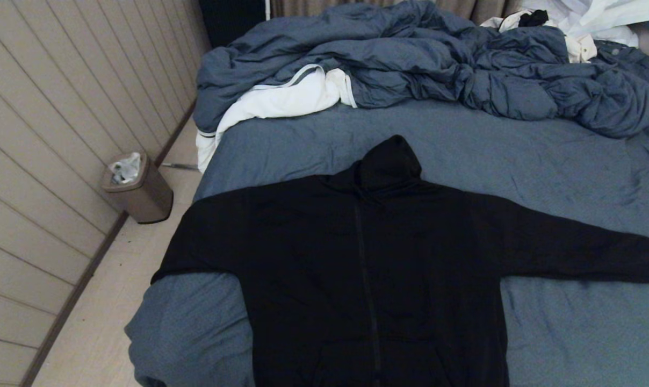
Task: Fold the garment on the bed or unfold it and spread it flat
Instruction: Fold the black sweatshirt
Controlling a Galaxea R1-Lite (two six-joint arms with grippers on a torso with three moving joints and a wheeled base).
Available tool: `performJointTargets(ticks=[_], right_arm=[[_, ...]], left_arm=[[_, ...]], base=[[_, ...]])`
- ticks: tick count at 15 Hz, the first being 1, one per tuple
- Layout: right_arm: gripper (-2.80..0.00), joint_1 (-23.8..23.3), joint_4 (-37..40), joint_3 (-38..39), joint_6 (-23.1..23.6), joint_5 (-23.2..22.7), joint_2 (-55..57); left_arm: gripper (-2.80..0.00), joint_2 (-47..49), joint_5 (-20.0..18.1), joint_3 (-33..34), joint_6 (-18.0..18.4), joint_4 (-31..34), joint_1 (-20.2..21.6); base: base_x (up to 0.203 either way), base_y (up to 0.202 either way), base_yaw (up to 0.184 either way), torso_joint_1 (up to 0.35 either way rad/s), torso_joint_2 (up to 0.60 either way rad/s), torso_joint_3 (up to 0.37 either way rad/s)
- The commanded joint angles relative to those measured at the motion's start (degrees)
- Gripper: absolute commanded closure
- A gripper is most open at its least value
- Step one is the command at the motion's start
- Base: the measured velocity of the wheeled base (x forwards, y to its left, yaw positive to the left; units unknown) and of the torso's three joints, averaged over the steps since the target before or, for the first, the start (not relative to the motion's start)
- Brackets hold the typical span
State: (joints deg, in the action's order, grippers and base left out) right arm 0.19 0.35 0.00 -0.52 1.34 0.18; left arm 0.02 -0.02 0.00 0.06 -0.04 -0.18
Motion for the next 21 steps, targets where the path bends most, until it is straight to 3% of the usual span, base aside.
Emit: performJointTargets(ticks=[1,4,6,8,12,14,16,18,21], right_arm=[[0.0,0.05,-0.08,0.0,0.35,-0.11,0.08],[0.0,-0.01,-0.26,0.0,0.7,-0.2,-0.18],[0.0,0.0,0.28,-1.77,1.32,-0.36,0.11],[0.0,0.06,1.66,-10.95,1.38,-1.14,5.45],[0.0,1.38,3.48,-32.98,-0.03,-1.96,27.75],[0.0,1.79,4.01,-42.63,-3.83,-2.0,39.33],[0.0,1.14,5.78,-51.56,-8.75,-2.02,51.26],[0.0,-3.13,7.71,-57.21,-12.46,-3.27,62.26],[0.0,-17.81,9.23,-63.03,-14.83,-11.33,77.21]], left_arm=[[0.0,-0.02,-0.06,0.0,-0.15,-0.14,0.01],[0.0,-0.02,0.18,-1.42,0.04,-1.04,0.01],[0.0,1.35,0.66,-7.22,-0.19,0.24,0.01],[0.0,7.99,0.64,-14.37,-0.28,1.7,0.0],[0.0,26.92,-0.73,-33.36,-0.97,2.88,-0.12],[0.0,37.32,-1.81,-42.55,-2.61,5.55,-0.14],[0.0,48.34,-3.91,-53.19,-4.64,13.84,-0.16],[0.0,59.39,-8.84,-61.82,-9.85,20.87,0.15],[0.0,73.43,-18.73,-67.22,-14.1,24.13,3.25]], base=[[0.0,0.0,0.0,0.0,0.0,0.0],[0.0,0.0,0.0,0.0,0.0,0.0],[0.0,0.0,0.0,0.0,0.0,0.0],[0.0,0.0,0.0,0.0,0.0,0.0],[0.0,0.0,0.0,0.0,0.0,0.0],[0.0,0.0,0.0,0.0,0.0,0.0],[0.0,0.0,0.0,0.0,0.0,0.0],[0.0,0.0,0.0,0.0,0.0,0.0],[0.0,0.0,0.0,0.0,0.0,0.0]])
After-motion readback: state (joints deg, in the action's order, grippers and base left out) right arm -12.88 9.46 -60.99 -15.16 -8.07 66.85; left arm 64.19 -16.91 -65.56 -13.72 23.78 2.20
